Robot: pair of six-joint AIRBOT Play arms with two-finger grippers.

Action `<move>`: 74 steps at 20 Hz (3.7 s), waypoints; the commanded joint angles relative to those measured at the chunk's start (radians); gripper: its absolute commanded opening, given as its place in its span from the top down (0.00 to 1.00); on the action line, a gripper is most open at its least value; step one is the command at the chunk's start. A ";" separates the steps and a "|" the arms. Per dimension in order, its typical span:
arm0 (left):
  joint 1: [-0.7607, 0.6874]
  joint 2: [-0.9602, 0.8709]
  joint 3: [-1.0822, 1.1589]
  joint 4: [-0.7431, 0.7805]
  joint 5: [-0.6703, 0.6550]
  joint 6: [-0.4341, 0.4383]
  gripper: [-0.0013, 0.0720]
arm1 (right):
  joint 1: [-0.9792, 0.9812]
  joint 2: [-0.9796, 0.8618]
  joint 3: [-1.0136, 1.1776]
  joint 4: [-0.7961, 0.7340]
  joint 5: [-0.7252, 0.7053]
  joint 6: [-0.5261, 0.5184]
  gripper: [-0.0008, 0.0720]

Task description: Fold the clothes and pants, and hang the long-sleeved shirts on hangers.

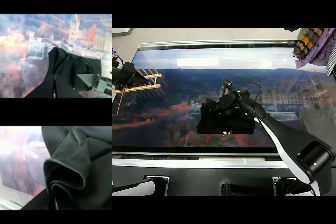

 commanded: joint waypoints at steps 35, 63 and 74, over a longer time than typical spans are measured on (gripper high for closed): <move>0.001 -0.006 -0.005 0.002 0.002 0.057 0.96 | -0.822 0.085 -0.568 0.497 -0.271 -0.916 0.24; 0.001 -0.006 -0.056 0.002 0.005 0.057 0.96 | -0.897 0.122 0.169 0.019 -0.229 -0.180 0.95; 0.001 -0.006 -0.056 0.002 0.005 0.057 0.96 | -1.275 0.122 0.305 0.018 -0.181 0.026 0.95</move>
